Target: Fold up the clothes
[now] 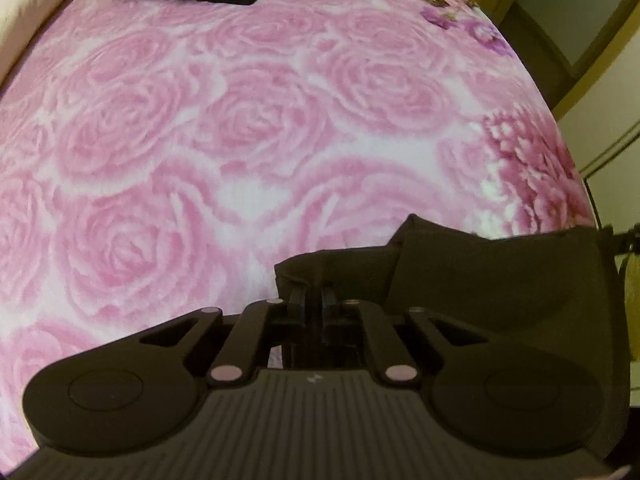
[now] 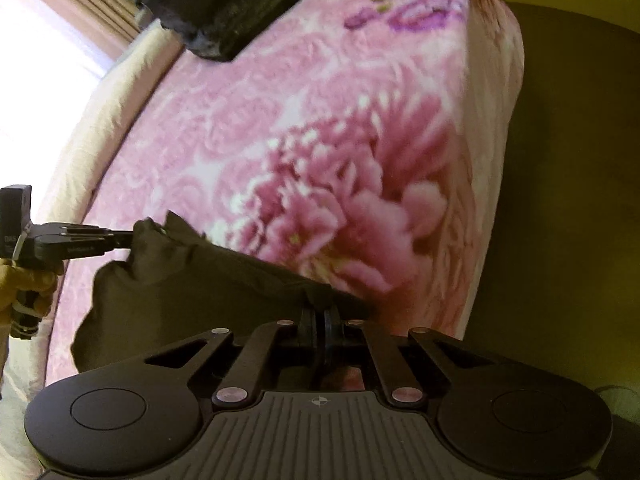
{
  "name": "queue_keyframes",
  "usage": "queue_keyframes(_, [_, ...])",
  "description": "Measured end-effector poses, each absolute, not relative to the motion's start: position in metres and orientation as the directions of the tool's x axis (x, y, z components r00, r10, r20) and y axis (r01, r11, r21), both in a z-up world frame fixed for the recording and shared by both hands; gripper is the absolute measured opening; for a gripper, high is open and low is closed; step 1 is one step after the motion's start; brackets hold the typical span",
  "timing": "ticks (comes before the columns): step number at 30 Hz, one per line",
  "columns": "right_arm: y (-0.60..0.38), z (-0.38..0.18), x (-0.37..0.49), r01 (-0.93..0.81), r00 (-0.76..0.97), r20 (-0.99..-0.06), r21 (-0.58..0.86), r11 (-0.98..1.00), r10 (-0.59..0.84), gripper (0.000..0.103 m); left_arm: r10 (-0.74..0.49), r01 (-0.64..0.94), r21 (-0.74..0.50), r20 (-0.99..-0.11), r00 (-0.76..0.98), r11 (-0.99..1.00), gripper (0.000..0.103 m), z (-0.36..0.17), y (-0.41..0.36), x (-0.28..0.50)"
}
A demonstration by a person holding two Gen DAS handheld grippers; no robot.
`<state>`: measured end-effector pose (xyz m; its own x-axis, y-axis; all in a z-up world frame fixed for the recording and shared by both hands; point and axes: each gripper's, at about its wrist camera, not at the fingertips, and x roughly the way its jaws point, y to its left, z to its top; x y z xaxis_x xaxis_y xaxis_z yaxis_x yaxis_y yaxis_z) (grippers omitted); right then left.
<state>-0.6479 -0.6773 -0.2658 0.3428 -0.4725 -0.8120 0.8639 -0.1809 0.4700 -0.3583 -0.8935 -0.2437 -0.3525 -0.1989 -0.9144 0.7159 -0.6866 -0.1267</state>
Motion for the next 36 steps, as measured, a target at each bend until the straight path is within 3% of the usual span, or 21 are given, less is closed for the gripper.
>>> queue_keyframes(4, [-0.673, -0.256, -0.650, 0.885, 0.312, -0.823, 0.433, -0.168, -0.475, 0.004, -0.248, 0.744, -0.109, -0.903, -0.351, -0.659, 0.015, -0.225, -0.893, -0.338])
queue_keyframes(5, [-0.671, -0.251, -0.648, 0.902, 0.285, -0.834, 0.400, -0.162, -0.473, 0.032, -0.265, 0.750, -0.093, -0.901, -0.343, -0.655, 0.015, -0.218, -0.891, -0.333])
queue_keyframes(6, [-0.669, -0.243, -0.645, 0.925, 0.234, -0.845, 0.347, -0.158, -0.482, 0.068, -0.277, 0.753, -0.085, -0.898, -0.341, -0.652, 0.015, -0.211, -0.888, -0.327])
queue_keyframes(7, [-0.665, -0.235, -0.642, 0.938, 0.196, -0.839, 0.311, -0.151, -0.507, 0.074, -0.288, 0.756, -0.077, -0.896, -0.339, -0.650, 0.015, -0.204, -0.884, -0.321])
queue_keyframes(13, [-0.654, -0.191, -0.601, 0.961, 0.241, -0.763, 0.272, 0.041, -0.600, 0.073, -0.267, 0.739, -0.130, -0.880, -0.393, -0.660, 0.014, -0.176, -0.840, -0.307])
queue_keyframes(15, [-0.658, -0.190, -0.577, 0.940, 0.333, -0.743, 0.307, 0.147, -0.580, 0.058, -0.220, 0.714, -0.165, -0.883, -0.413, -0.680, 0.013, -0.185, -0.823, -0.315])
queue_keyframes(19, [-0.680, -0.218, -0.536, 0.891, 0.453, -0.749, 0.360, 0.277, -0.484, 0.057, -0.172, 0.697, -0.159, -0.909, -0.380, -0.700, 0.011, -0.223, -0.812, -0.338])
queue_keyframes(22, [-0.704, -0.247, -0.542, 0.922, 0.387, -0.794, 0.327, 0.208, -0.468, 0.057, -0.163, 0.717, -0.152, -0.923, -0.350, -0.681, 0.008, -0.247, -0.820, -0.341])
queue_keyframes(25, [-0.719, -0.263, -0.565, 0.901, 0.429, -0.778, 0.401, 0.164, -0.459, 0.057, -0.148, 0.734, -0.202, -0.912, -0.382, -0.648, 0.007, -0.250, -0.829, -0.335])
queue_keyframes(29, [-0.720, -0.253, -0.573, 0.913, 0.406, -0.785, 0.371, 0.171, -0.467, 0.057, -0.194, 0.776, -0.190, -0.907, -0.373, -0.602, 0.003, -0.240, -0.832, -0.322])
queue_keyframes(34, [-0.705, -0.247, -0.603, 0.945, 0.280, -0.840, 0.327, -0.023, -0.464, 0.058, -0.246, 0.809, -0.139, -0.911, -0.330, -0.571, 0.003, -0.224, -0.832, -0.306])
queue_keyframes(36, [-0.691, -0.235, -0.607, 0.952, 0.265, -0.839, 0.307, -0.010, -0.476, 0.058, -0.284, 0.814, -0.103, -0.906, -0.314, -0.571, 0.006, -0.212, -0.826, -0.298])
